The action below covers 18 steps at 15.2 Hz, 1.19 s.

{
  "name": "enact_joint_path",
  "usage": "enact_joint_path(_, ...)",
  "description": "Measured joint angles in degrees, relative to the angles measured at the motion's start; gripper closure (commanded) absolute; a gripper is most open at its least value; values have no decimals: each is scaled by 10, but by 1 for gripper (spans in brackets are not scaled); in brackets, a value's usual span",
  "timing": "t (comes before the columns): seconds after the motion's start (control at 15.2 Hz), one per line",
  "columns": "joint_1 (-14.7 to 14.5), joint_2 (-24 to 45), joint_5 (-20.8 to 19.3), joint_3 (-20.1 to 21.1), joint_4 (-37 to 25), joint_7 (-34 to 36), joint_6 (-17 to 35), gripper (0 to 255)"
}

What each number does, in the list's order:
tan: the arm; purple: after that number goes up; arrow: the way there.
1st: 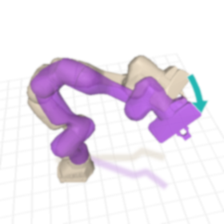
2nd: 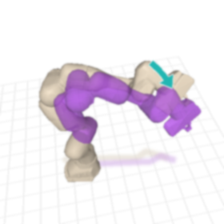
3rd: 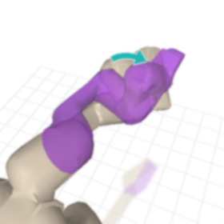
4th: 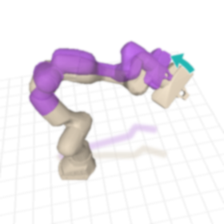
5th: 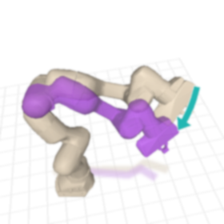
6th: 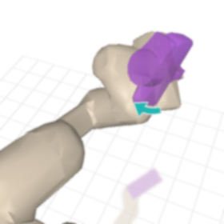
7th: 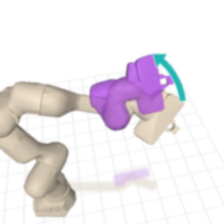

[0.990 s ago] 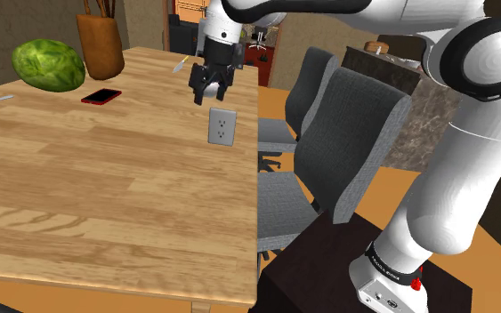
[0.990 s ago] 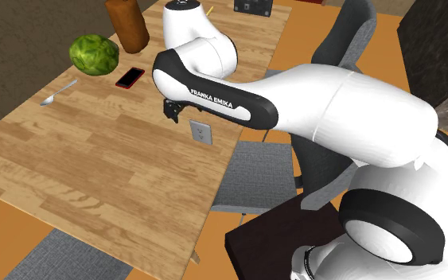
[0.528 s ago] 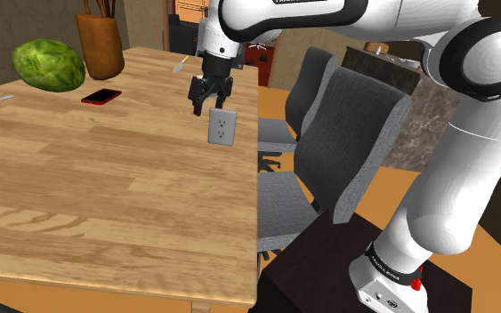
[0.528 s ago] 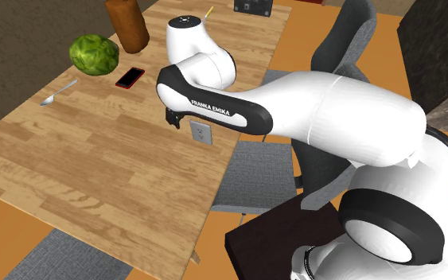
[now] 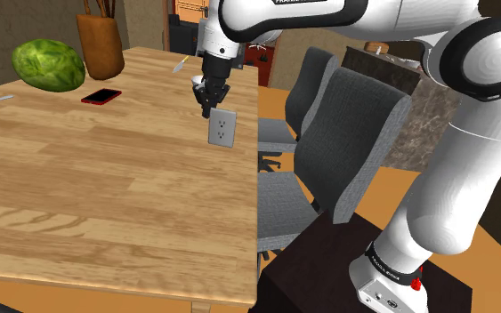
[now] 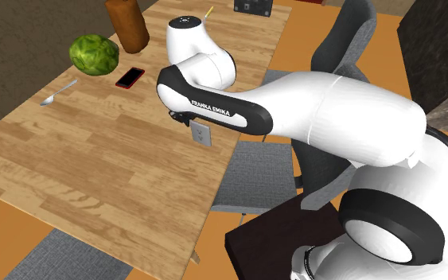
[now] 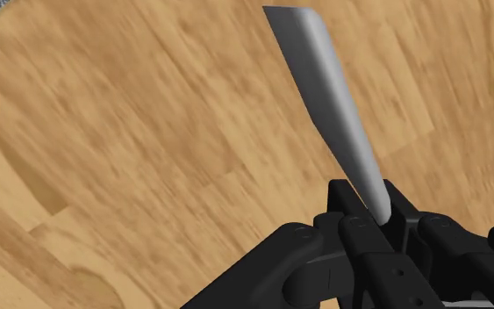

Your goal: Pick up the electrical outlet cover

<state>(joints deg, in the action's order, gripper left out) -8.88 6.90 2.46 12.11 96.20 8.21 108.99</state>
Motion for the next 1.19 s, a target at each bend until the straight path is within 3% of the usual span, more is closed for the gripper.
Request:
enact_joint_path(0.26,0,0,0,0,-8,0,-8,255)
enact_joint_path(1.19,-2,13,-4,1,-128,8,-115,255)
